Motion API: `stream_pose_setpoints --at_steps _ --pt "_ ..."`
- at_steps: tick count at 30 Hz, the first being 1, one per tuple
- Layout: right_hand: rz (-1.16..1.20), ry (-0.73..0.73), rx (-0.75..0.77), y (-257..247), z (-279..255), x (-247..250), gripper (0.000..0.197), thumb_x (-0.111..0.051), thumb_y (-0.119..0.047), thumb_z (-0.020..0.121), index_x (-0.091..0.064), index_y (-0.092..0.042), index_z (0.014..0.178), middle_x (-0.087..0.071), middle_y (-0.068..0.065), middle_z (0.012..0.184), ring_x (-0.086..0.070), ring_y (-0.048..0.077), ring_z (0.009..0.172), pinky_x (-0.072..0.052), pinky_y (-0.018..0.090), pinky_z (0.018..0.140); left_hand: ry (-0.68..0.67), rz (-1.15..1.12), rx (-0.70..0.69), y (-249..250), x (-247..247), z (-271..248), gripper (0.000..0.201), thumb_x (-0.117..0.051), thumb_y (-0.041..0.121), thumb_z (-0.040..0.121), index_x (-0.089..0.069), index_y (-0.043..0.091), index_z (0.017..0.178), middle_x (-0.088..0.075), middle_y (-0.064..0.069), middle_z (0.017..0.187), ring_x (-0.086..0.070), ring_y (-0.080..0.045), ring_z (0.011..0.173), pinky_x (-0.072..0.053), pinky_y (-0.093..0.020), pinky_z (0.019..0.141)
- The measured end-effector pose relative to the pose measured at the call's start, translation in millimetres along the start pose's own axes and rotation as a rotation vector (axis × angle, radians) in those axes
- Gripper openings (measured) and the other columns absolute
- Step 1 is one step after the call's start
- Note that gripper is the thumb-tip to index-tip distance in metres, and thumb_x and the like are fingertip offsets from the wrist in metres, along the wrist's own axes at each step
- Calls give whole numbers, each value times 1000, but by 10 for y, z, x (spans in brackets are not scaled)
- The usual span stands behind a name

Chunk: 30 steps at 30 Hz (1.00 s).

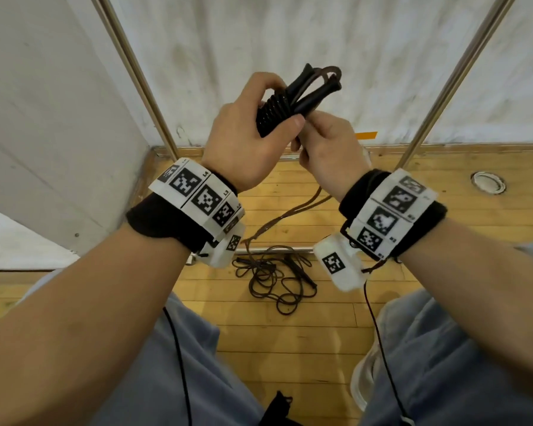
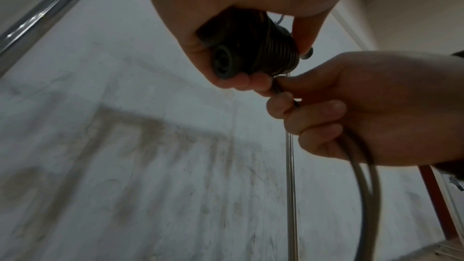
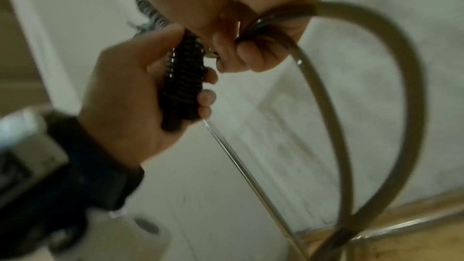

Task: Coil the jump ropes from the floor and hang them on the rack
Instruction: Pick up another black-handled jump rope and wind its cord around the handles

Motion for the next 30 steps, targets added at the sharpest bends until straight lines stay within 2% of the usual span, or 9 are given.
stream_pose_setpoints --at_steps 3,5,8,11,17,20,25,28,30 --pt "-178 -24 57 27 -13 -80 21 -41 -12 97 -61 -13 88 -53 -6 70 -45 9 60 -36 25 60 14 11 31 -5 19 21 31 -60 36 81 -53 26 109 -67 3 74 -62 -13 58 -55 -36 56" --pt "-262 -39 79 40 -26 -100 20 -46 -17 96 -64 -12 99 -59 -5 78 -50 7 67 -39 24 63 14 30 48 -12 36 27 30 -61 39 81 -53 26 107 -65 3 74 -61 -9 59 -53 -31 56" --pt "-347 -43 97 36 -35 -89 20 -48 -22 95 -64 -13 86 -61 3 72 -55 21 67 -44 34 64 14 32 75 -5 76 20 24 -61 41 80 -52 29 100 -64 5 74 -61 -8 62 -53 -30 58" --pt "-329 -60 57 41 -2 -57 25 -46 -26 97 -66 -15 87 -60 0 69 -54 16 63 -42 20 58 10 -21 104 12 126 16 20 -62 35 83 -55 25 98 -68 2 77 -64 -13 63 -56 -38 60" --pt "-248 66 84 55 52 16 31 -47 -33 97 -64 -23 73 -41 -15 46 -39 1 46 -30 19 51 28 -197 188 16 224 67 12 -60 19 91 -60 14 102 -64 2 71 -58 -2 50 -44 -18 46" --pt "-244 108 82 61 72 21 36 -45 -34 98 -56 -24 65 -38 -12 51 -36 3 47 -30 21 52 1 -205 210 -4 219 82 14 -60 19 92 -60 14 104 -65 0 76 -59 -2 53 -44 -16 48" --pt "-151 -59 -102 142 82 -94 43 -36 -39 100 -35 -19 62 -31 -2 58 -29 13 52 -26 31 57 -70 -55 206 -90 172 120 21 -59 24 92 -54 16 111 -66 0 89 -65 -10 72 -52 -24 64" --pt "-310 -64 -32 143 115 -55 38 -47 -31 96 -46 -15 62 -36 -6 54 -33 8 47 -29 22 52 -104 146 182 -183 174 131 29 -59 30 90 -50 17 115 -66 -4 96 -65 -21 84 -53 -37 78" --pt "-403 -37 78 136 108 -31 25 -52 -23 93 -59 -10 72 -44 -8 58 -38 5 50 -28 16 50 -114 244 164 -260 192 143 31 -60 31 90 -48 18 115 -63 1 95 -63 -20 83 -50 -34 73"
Point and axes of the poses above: each hand's wrist, its own z-axis towards the middle knuckle, its own x-axis out of the back of the hand, y = z × x, the point moved 2 cm from there along z, towards the middle knuckle
